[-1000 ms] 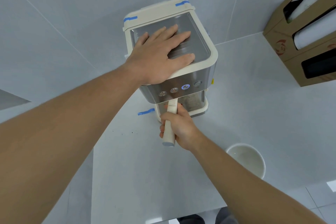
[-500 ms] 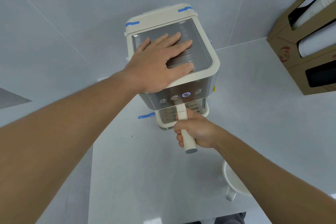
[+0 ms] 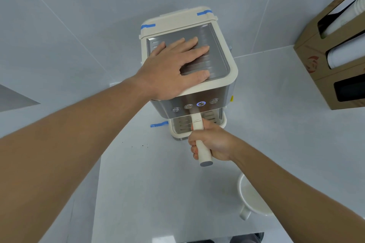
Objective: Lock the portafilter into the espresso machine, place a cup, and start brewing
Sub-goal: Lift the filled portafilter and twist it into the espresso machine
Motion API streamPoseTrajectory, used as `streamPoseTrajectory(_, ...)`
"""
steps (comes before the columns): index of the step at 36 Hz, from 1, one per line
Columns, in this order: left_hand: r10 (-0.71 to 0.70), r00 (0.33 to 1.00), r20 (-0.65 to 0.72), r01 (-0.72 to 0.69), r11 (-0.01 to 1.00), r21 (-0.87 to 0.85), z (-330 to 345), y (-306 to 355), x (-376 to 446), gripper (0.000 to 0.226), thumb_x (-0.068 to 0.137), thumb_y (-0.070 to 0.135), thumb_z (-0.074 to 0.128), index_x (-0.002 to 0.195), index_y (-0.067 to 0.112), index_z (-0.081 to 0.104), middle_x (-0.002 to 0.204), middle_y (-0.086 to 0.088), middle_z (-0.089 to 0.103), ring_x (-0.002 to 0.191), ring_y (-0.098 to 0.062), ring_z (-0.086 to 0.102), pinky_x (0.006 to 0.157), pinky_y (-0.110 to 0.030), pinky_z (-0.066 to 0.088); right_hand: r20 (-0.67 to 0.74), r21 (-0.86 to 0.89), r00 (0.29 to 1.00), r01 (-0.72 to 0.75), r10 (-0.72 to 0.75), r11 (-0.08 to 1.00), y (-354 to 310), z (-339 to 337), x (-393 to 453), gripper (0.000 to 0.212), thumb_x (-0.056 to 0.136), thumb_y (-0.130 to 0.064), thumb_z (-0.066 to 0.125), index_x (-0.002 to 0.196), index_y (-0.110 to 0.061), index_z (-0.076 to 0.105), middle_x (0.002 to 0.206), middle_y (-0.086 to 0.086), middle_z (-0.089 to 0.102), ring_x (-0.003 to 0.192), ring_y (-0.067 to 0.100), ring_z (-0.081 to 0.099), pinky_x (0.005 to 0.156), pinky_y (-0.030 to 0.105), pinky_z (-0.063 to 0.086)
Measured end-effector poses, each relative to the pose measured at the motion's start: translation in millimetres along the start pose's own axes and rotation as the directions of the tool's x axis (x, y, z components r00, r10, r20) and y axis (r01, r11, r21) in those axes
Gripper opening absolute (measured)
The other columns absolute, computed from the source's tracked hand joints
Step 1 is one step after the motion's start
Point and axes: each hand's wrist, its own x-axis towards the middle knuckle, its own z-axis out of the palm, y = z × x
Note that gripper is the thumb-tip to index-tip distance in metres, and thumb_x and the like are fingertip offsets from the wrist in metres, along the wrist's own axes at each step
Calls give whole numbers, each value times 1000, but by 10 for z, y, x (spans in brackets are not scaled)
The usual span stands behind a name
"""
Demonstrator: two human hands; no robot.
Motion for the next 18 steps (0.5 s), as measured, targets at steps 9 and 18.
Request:
streamPoseTrajectory(9,-4,1000,-23,4,1000,-8,-1,16,7,65,88,67,41,148,48,27,164,12,17,151,-11,9,122,-43,1,-67,-80,996,60,-66,995,16,-21,-174,15,91,-8,61,104,-15,58,84,12,62,70,27,63,75,44,58)
streamPoseTrajectory(18,-20,999,-38,19,999,-34,-2,62,-7,68,84,68,40,147,45,31,163,8,21,151,-11,12,122,-47,5,-168,-191,979,84,-117,978,39,-19,-307,28,90,-6,58,114,-19,61,103,9,67,95,29,68,90,44,56)
